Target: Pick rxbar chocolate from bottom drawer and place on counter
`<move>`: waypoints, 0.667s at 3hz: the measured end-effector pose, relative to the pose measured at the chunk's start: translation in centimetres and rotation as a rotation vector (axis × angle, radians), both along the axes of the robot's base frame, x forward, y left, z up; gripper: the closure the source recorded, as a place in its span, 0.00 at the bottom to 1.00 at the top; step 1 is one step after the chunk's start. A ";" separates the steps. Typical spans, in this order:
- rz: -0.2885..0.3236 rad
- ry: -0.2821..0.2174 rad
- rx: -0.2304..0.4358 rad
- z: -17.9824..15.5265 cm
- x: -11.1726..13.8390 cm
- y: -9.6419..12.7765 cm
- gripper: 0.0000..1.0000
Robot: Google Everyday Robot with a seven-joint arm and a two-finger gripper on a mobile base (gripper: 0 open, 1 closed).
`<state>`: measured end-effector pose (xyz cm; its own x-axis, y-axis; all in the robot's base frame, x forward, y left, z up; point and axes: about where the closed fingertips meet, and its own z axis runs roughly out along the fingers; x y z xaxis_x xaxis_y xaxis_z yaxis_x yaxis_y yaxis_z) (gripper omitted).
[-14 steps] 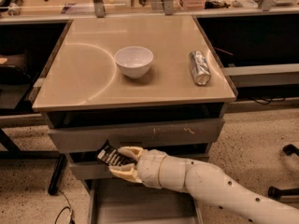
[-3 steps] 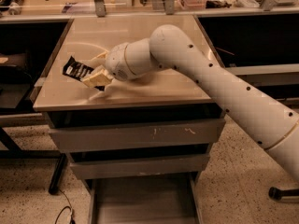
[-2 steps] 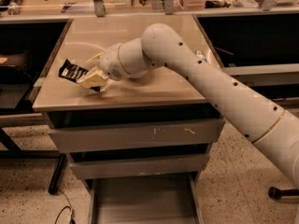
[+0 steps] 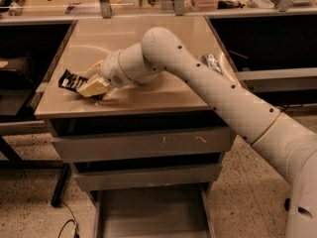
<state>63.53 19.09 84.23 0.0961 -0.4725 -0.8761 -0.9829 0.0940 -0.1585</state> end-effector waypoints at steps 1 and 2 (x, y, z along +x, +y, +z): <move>0.000 0.000 0.000 0.0 0.0 0.0 0.81; 0.000 0.000 0.000 0.0 0.0 0.0 0.58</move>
Offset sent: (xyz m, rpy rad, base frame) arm 0.0000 0.0001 0.0000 0.0000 0.0001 0.0002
